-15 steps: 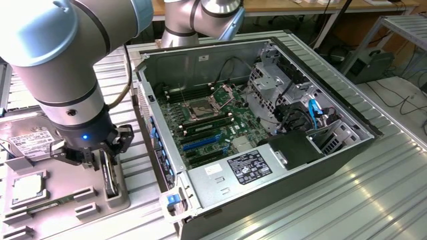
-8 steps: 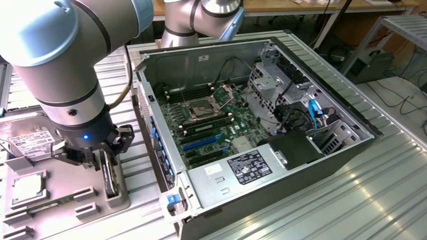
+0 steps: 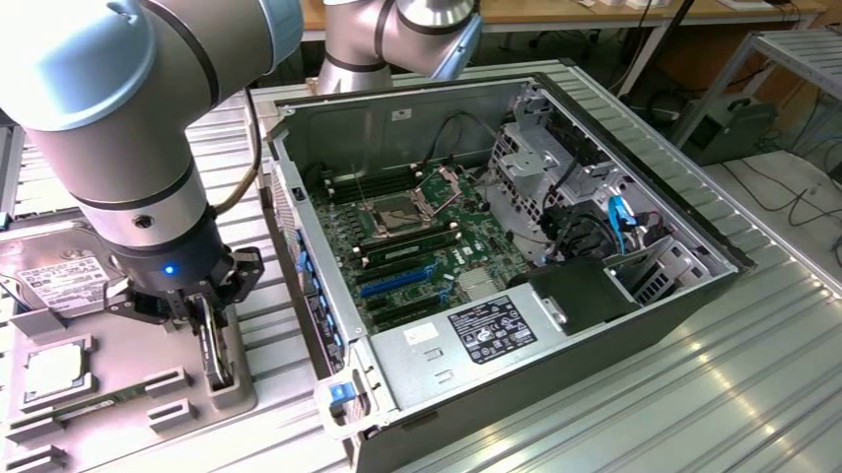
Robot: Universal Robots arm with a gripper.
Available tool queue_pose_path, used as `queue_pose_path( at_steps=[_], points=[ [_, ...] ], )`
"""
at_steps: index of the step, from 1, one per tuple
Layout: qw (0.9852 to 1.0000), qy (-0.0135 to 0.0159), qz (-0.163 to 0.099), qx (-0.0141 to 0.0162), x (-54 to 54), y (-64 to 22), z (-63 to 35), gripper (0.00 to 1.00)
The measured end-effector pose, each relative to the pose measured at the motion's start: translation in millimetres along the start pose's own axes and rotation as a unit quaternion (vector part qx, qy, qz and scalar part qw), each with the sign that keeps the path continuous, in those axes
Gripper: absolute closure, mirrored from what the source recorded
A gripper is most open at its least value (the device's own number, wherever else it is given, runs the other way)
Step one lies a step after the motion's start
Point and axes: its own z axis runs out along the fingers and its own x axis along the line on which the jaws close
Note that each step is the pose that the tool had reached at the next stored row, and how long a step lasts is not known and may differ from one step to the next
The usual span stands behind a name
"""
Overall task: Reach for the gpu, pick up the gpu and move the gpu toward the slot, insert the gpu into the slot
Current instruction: 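Pick up the gpu and move the gpu toward the slot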
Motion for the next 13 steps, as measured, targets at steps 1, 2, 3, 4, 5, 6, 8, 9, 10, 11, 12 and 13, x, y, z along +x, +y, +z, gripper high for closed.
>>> queue_pose_path(
  at_steps=[1, 2, 3, 4, 5, 6, 8, 9, 10, 11, 12, 13],
  points=[
    [1.0, 0.0, 0.0, 0.0, 0.0, 0.0, 0.0, 0.72],
    [1.0, 0.0, 0.0, 0.0, 0.0, 0.0, 0.0, 0.72],
    [1.0, 0.0, 0.0, 0.0, 0.0, 0.0, 0.0, 0.72],
    [1.0, 0.0, 0.0, 0.0, 0.0, 0.0, 0.0, 0.72],
    [1.0, 0.0, 0.0, 0.0, 0.0, 0.0, 0.0, 0.72],
    [1.0, 0.0, 0.0, 0.0, 0.0, 0.0, 0.0, 0.72],
    [1.0, 0.0, 0.0, 0.0, -0.1, 0.1, -1.1, 0.72],
    [1.0, 0.0, 0.0, -0.0001, -0.1, 0.1, -2.9, 0.72],
    [1.0, 0.0001, 0.0, -0.0001, -0.1, 0.2, -5.8, 0.72],
    [1.0, -0.0001, 0.0, -0.0002, -0.2, 0.3, -9.2, 0.72],
    [1.0, 0.0, 0.0, -0.0001, -0.5, 0.7, -22.7, 0.72],
    [1.0, 0.0, 0.0, -0.0001, -0.6, 0.8, -27.8, 0.72]
  ],
)
